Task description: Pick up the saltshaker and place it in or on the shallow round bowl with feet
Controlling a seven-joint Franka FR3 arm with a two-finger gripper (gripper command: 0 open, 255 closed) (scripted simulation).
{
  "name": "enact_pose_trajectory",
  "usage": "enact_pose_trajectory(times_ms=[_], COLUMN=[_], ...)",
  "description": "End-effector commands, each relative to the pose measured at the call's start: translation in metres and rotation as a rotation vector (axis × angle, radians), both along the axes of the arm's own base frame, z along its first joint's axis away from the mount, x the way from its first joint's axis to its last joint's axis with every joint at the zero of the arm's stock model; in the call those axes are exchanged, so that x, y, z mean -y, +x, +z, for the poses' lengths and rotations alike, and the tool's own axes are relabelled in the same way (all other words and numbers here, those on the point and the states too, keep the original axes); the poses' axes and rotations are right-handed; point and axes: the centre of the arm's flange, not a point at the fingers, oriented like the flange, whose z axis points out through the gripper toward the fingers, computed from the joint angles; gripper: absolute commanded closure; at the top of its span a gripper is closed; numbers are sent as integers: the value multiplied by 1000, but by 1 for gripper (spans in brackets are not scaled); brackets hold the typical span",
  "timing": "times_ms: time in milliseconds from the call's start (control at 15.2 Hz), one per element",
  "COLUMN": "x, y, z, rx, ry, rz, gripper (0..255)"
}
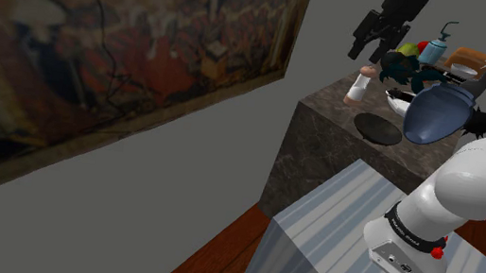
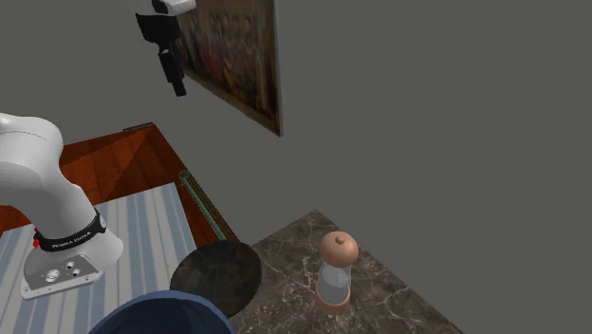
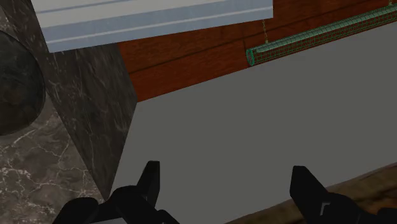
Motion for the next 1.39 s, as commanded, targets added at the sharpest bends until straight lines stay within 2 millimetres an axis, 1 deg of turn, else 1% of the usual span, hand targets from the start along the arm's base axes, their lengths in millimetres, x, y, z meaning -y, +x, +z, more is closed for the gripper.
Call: enact_pose_trajectory(times_ms=[0,1320], x=[0,244], y=[0,69], z=[0,-76], rx=[0,-24], ry=[0,1], rz=[0,-11], gripper=[0,0])
